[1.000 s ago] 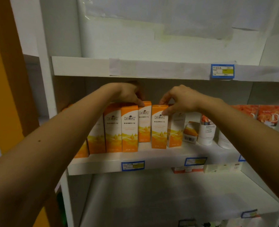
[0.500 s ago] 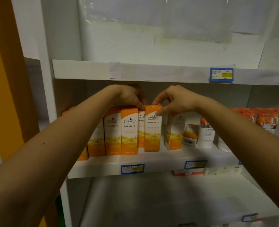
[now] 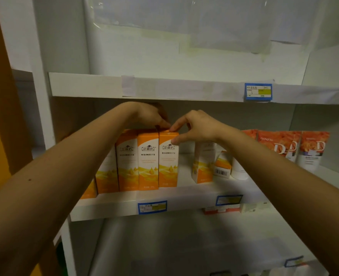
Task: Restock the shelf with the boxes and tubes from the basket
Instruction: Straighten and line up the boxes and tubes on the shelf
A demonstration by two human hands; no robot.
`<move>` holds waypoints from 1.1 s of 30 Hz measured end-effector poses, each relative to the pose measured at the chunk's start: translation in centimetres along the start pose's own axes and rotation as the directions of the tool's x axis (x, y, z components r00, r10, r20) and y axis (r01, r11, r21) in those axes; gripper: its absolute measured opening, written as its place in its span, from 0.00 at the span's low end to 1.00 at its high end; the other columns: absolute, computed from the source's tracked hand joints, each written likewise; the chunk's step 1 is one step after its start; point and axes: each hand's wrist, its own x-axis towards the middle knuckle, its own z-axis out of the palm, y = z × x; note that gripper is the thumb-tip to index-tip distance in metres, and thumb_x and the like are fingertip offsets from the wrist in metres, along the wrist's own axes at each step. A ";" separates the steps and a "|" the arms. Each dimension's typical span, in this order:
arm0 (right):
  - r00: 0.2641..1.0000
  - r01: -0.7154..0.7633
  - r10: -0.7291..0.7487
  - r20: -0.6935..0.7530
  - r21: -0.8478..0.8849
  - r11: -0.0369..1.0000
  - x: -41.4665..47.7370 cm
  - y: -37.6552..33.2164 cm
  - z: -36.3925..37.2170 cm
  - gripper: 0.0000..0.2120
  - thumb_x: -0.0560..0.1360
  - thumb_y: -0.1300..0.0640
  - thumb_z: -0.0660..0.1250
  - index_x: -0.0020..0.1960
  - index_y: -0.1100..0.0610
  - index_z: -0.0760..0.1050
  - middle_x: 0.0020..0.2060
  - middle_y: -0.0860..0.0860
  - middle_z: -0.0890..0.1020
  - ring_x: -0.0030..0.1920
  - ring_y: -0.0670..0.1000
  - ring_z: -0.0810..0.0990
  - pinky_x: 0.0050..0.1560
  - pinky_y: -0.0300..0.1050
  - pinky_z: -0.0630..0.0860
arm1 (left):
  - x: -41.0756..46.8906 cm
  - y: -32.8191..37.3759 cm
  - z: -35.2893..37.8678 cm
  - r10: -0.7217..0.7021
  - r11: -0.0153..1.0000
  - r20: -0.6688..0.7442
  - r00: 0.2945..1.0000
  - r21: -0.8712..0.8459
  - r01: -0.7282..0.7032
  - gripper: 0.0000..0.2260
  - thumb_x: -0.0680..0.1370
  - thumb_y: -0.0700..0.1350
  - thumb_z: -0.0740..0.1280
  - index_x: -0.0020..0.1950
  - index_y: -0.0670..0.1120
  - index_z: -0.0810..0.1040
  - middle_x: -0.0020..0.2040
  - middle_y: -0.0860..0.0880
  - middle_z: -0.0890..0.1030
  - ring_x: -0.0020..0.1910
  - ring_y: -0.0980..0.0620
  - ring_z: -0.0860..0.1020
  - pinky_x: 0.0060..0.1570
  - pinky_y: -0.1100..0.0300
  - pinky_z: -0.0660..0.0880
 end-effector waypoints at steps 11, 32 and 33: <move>0.983 -0.161 0.159 -0.090 -0.020 0.987 -2.9 5.3 -3.8 0.15 0.78 0.55 0.60 0.63 0.57 0.74 0.62 0.54 0.77 0.56 0.47 0.74 0.56 0.40 0.69 | -0.2 4.7 1.5 0.133 0.991 -0.134 0.982 -0.012 -0.135 0.22 0.79 0.54 0.58 0.67 0.43 0.71 0.68 0.45 0.73 0.64 0.49 0.72 0.59 0.59 0.65; 0.897 -0.350 0.439 0.047 -0.529 0.773 2.6 8.7 -0.8 0.12 0.78 0.58 0.59 0.56 0.61 0.75 0.43 0.54 0.76 0.42 0.52 0.75 0.43 0.43 0.71 | 3.1 5.7 1.4 -0.033 0.998 0.063 0.997 -0.042 0.036 0.22 0.75 0.52 0.65 0.67 0.45 0.70 0.55 0.46 0.76 0.47 0.48 0.77 0.43 0.57 0.75; 0.893 -0.348 0.447 0.054 -0.547 0.761 2.9 8.6 -0.4 0.12 0.78 0.58 0.59 0.57 0.62 0.74 0.43 0.54 0.75 0.42 0.52 0.74 0.45 0.43 0.71 | 3.2 5.3 1.3 -0.063 0.996 0.080 0.995 -0.059 0.068 0.22 0.75 0.52 0.66 0.67 0.46 0.69 0.56 0.46 0.77 0.50 0.46 0.78 0.48 0.54 0.76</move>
